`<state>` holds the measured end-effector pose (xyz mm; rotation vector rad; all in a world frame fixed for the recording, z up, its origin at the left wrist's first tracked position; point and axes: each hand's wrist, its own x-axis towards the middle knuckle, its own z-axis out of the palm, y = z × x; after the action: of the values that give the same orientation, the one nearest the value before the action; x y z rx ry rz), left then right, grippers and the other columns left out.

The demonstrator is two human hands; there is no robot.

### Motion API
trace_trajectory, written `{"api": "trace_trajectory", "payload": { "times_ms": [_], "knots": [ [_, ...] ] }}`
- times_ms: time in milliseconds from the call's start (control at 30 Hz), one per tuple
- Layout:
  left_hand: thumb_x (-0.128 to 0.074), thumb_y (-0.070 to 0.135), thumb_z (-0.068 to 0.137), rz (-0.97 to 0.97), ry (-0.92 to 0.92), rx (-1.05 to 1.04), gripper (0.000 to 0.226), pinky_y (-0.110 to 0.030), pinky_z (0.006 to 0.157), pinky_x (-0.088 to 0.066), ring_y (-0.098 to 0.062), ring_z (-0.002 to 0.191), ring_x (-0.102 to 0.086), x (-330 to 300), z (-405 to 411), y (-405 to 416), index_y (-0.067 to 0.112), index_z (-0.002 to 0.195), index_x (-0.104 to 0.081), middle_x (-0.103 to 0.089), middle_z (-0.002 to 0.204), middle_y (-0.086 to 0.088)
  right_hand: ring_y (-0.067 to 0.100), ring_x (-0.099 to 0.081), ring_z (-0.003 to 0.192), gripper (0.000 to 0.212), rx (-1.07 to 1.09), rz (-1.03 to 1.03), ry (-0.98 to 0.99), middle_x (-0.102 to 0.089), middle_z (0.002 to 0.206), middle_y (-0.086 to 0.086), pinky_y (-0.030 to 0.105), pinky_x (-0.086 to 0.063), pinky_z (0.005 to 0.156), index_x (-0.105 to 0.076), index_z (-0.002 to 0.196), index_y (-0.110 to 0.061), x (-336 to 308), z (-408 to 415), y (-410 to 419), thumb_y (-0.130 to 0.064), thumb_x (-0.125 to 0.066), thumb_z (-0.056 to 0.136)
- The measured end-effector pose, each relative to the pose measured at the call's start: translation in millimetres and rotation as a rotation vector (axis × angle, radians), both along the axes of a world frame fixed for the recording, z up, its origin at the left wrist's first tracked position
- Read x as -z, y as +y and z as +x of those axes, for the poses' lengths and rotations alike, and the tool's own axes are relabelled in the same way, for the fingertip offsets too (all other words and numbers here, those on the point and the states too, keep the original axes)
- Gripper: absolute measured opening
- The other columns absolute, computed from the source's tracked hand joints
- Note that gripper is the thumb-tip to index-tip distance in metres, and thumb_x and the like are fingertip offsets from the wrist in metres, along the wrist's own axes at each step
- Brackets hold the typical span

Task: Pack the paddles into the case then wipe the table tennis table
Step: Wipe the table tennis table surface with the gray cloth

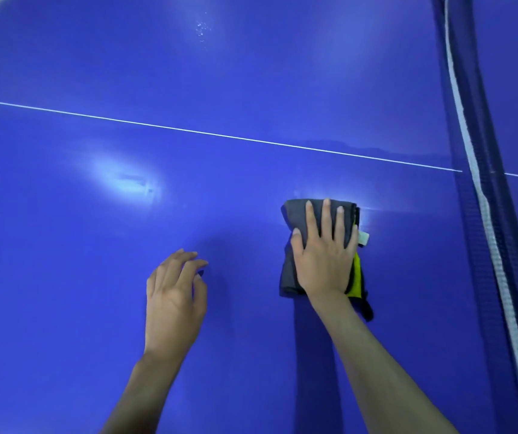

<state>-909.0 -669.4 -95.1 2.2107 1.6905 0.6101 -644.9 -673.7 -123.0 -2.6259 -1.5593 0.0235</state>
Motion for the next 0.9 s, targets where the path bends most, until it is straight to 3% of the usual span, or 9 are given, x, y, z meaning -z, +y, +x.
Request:
{"api": "trace_trajectory", "payload": {
  "times_ms": [433,667,900],
  "knots": [
    [-0.067,-0.004,0.090,-0.025,-0.025,-0.157,0.029,-0.043,0.102,-0.045,-0.021,0.132,-0.054,-3,-131,68,0.016,0.110,-0.070,-0.064,0.127,0.002,0.032,-0.010,0.159,0.062,-0.167,0.031,0.046,-0.012,0.173,0.006,0.059,-0.010,0.126,-0.020,0.165,-0.029,4,-240,125,-0.051,-0.027,0.107],
    [-0.058,0.000,0.094,0.026,-0.004,-0.100,0.025,-0.041,0.102,-0.043,-0.022,0.132,-0.053,3,-154,95,0.015,0.110,-0.070,-0.062,0.129,0.001,0.028,-0.017,0.159,0.059,-0.166,0.084,0.045,-0.018,0.172,0.001,0.057,-0.013,0.126,-0.027,0.163,-0.033,8,-226,196,-0.051,-0.026,0.106],
    [-0.053,0.006,0.094,0.026,-0.034,-0.021,0.025,-0.041,0.105,-0.041,-0.023,0.134,-0.053,10,-125,97,0.016,0.108,-0.070,-0.062,0.130,0.001,0.024,-0.023,0.157,0.060,-0.226,0.114,0.057,-0.028,0.169,-0.002,0.057,-0.016,0.126,-0.037,0.158,-0.036,7,-180,222,-0.052,-0.025,0.102]
  ]
}}
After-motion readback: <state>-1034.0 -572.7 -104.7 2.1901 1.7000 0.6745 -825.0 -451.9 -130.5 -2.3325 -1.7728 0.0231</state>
